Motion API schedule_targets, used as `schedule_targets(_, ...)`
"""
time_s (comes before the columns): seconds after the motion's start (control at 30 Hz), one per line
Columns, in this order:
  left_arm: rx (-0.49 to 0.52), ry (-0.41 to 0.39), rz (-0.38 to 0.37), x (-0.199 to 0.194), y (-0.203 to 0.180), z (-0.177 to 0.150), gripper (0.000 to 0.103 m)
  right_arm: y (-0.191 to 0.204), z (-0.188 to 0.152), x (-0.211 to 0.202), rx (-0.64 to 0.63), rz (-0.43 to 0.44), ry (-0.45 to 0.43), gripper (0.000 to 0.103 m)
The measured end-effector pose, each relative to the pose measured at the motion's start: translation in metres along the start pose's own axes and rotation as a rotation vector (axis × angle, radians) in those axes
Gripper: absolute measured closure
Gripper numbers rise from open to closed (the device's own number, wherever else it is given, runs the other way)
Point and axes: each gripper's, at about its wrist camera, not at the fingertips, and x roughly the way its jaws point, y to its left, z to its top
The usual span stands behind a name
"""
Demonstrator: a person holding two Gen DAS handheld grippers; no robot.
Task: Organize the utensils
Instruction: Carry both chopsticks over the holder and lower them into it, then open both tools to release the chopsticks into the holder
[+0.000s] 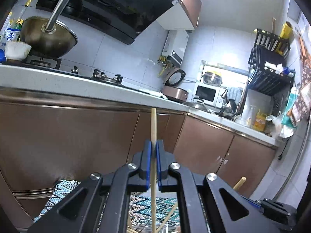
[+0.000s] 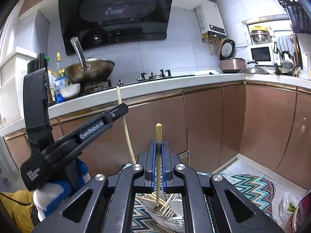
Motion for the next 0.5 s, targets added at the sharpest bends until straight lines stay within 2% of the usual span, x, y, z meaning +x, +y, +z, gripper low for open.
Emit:
schedule_targets(0.33,0.002,-0.001,0.072,0.022,0.004,-0.041,0.098,-0.002,-0.024,0.018,-0.021,-0.041,0.034,0.098)
schedule_targets(0.5,0.010,0.023,0.084,0.017,0.008,-0.039,0.093,0.002,-0.030,0.015,-0.029,-0.052,0.052,0.098)
